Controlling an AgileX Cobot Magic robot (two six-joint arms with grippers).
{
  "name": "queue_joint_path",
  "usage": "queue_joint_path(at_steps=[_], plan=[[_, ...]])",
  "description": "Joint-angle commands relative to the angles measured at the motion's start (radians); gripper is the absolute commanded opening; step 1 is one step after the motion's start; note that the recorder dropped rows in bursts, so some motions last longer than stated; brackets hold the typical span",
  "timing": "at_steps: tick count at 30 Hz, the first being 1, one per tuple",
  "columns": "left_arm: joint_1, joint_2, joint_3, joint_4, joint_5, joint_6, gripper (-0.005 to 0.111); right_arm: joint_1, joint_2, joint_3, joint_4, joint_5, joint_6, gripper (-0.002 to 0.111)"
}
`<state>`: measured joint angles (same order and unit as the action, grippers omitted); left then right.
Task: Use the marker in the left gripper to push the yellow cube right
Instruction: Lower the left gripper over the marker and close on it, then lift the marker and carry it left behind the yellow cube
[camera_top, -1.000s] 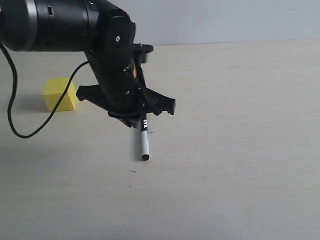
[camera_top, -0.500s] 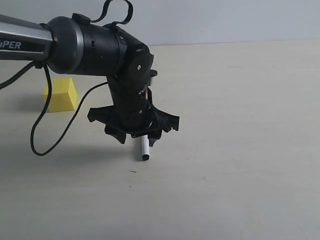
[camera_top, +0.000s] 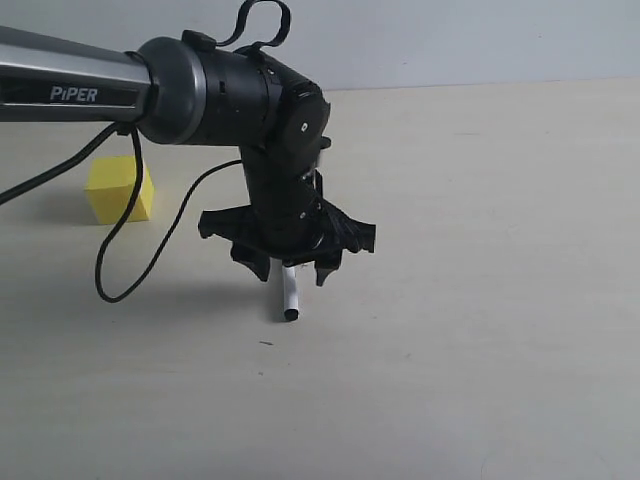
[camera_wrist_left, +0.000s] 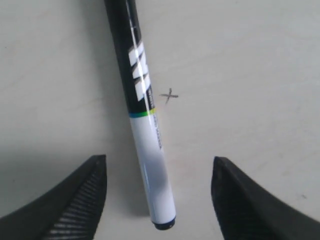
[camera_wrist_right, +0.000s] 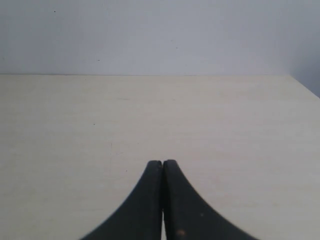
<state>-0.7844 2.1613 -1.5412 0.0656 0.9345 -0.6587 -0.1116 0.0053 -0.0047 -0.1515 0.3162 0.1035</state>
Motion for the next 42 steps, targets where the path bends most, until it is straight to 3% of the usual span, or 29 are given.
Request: queue_joint_path(at_steps=[1,22,30,36,42], plan=[[-0.002,-0.004,-0.006,-0.002,-0.008,0.002,0.06,-0.005,-0.005,0.005,-0.006,-0.009,-0.001,0.0],[-0.001,0.045,-0.006,0.013,-0.032,0.035,0.059,-0.005,-0.005,0.005,-0.006,-0.009,-0.001,0.0],[-0.001,0.056,-0.006,0.013,-0.026,0.035,0.033,-0.005,-0.005,0.005,-0.006,-0.009,-0.001,0.0],[-0.001,0.054,-0.006,0.013,-0.006,0.117,0.0,-0.005,-0.005,0.005,-0.006,-0.009,-0.001,0.0],[0.002,-0.006,-0.006,0.07,0.079,0.336,0.0,-0.005,-0.005,0.005,-0.006,-0.009,-0.001,0.0]])
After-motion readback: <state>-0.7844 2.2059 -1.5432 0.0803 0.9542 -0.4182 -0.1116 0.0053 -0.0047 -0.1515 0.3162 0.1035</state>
